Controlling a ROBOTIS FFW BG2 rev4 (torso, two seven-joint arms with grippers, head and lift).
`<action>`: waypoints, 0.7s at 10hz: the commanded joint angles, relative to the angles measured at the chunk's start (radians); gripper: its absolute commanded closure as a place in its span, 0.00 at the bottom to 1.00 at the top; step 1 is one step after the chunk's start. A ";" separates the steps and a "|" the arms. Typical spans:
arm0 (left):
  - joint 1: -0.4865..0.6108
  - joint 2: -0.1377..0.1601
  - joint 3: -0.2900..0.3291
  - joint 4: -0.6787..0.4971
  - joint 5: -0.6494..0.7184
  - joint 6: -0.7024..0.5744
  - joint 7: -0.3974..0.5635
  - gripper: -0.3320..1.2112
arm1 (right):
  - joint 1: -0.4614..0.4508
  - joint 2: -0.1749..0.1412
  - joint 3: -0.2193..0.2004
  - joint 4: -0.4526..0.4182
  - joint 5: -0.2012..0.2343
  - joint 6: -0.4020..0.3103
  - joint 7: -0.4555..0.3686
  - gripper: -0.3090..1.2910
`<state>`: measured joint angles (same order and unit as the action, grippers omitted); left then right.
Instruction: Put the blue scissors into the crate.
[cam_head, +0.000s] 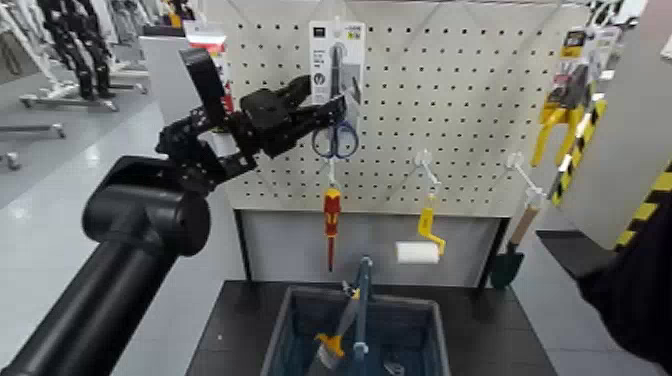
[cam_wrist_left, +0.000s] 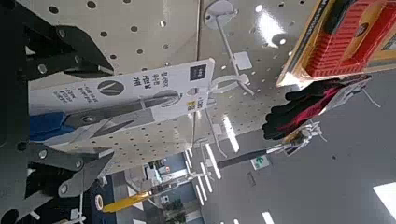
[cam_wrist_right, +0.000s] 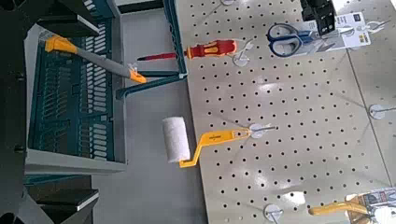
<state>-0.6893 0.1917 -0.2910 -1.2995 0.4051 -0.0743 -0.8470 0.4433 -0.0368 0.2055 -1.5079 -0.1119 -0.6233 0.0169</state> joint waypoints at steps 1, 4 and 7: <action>0.002 0.002 0.010 -0.009 -0.008 0.002 0.002 0.93 | 0.000 -0.002 0.002 -0.002 0.000 -0.001 0.000 0.25; 0.002 0.003 0.012 -0.014 -0.009 0.004 0.002 0.93 | 0.000 -0.002 0.003 -0.002 0.000 -0.001 0.000 0.25; 0.001 0.003 0.013 -0.020 -0.017 0.005 0.002 0.93 | 0.000 0.000 0.003 -0.002 0.000 -0.001 0.000 0.25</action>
<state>-0.6875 0.1948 -0.2783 -1.3183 0.3900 -0.0690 -0.8454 0.4433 -0.0369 0.2086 -1.5094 -0.1120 -0.6243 0.0169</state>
